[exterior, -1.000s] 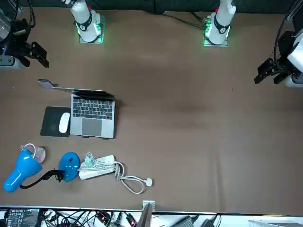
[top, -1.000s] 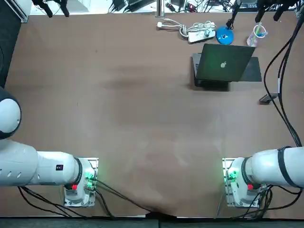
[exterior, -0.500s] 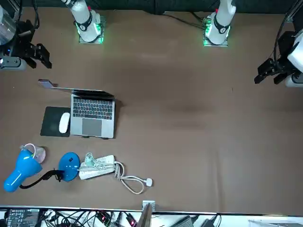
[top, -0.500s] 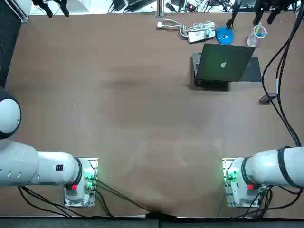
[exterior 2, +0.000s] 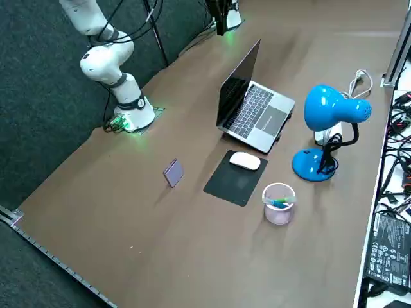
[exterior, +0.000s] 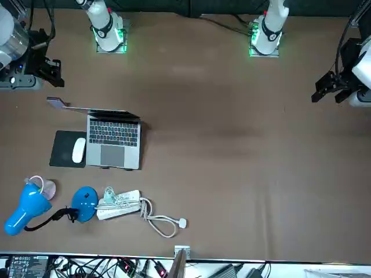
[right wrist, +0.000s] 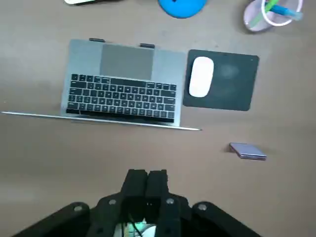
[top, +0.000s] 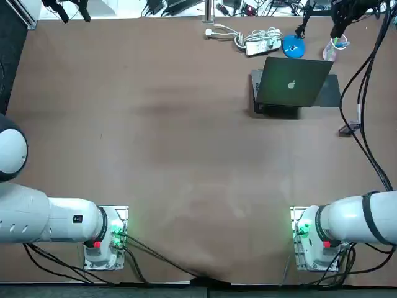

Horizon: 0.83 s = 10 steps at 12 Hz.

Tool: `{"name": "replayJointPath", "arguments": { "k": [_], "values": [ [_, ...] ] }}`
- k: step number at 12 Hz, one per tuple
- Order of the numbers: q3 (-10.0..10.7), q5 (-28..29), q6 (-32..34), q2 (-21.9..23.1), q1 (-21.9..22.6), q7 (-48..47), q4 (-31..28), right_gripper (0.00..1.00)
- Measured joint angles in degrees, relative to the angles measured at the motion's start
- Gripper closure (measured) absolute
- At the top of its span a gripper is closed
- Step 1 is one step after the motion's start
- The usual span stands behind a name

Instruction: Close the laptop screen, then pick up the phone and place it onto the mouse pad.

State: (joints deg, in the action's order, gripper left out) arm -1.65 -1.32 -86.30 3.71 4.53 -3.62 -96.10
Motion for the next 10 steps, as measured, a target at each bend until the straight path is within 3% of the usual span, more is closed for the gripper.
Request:
{"name": "replayJointPath", "arguments": {
  "k": [4,10],
  "values": [
    [-0.02,2.34,-1.87,-2.4,0.31,-0.88,-0.17,0.98],
    [-0.13,3.23,-7.66,-5.02,5.32,-13.56,-5.69,0.98]
  ]
}}
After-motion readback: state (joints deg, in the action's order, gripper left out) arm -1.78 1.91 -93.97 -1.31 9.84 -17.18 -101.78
